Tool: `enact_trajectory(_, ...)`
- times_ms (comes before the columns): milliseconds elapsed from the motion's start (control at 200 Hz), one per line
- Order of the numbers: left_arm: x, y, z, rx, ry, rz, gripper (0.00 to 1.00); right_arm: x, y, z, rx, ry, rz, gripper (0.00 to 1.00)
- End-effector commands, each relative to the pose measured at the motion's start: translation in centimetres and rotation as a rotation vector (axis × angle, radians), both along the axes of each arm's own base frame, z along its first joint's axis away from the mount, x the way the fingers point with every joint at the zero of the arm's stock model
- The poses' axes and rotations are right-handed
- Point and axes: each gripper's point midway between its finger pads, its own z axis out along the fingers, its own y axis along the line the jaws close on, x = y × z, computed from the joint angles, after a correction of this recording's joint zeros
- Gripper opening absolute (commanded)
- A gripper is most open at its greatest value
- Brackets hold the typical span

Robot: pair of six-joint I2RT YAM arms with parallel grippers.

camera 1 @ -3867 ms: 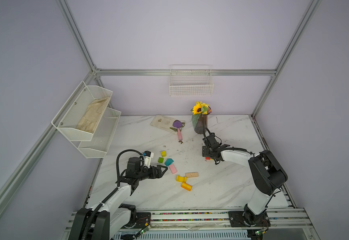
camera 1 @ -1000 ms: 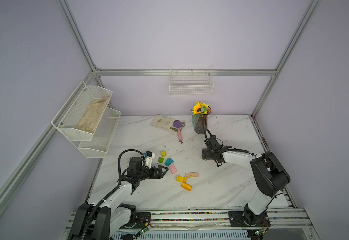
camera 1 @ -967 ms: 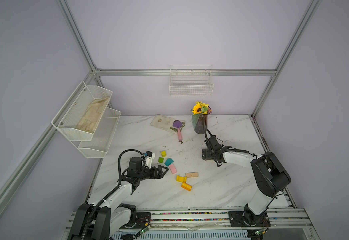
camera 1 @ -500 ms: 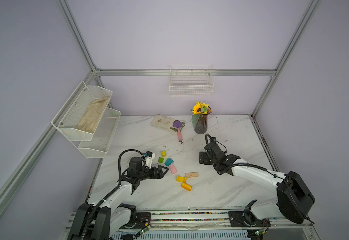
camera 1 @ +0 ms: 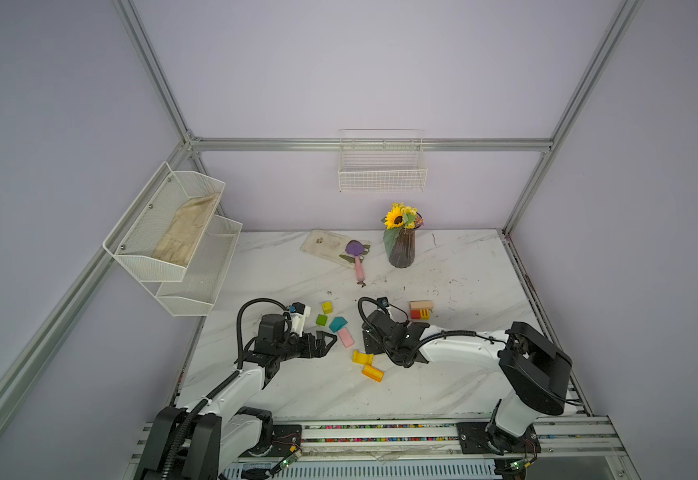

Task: Build the wood block tower
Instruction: 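Open the right gripper and raise it off the stacked bar, then move the right gripper toward the second pale wood bar near the yellow arch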

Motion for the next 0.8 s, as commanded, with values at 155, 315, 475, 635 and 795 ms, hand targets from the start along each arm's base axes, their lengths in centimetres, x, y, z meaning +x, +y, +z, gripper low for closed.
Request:
enact_trajectory(155, 2.5, -0.7, 4.1, -0.006, -0.122, -0.02, 1.0, 0.5, -0.7, -1.6, -0.107, 0.018, -0.045, 0.9)
enact_trajectory(315, 2.6, -0.8, 4.0, -0.005, -0.119, -0.025, 1.0, 0.5, -0.7, -2.7, -0.134, 0.03, -0.042, 0.9)
enact_trajectory(475, 2.6, -0.8, 4.0, -0.003, -0.117, -0.024, 1.0, 0.4, -1.0, -2.7, -0.155, 0.037, -0.043, 0.88)
enact_trajectory(635, 2.5, -0.9, 4.1, -0.003, -0.122, -0.03, 1.0, 0.0, -2.3, -3.3, -0.175, 0.024, -0.066, 0.85)
enact_trajectory(795, 2.6, -0.8, 4.0, 0.001, -0.118, -0.024, 1.0, -0.7, -3.5, -3.4, -0.176, 0.029, -0.079, 0.83)
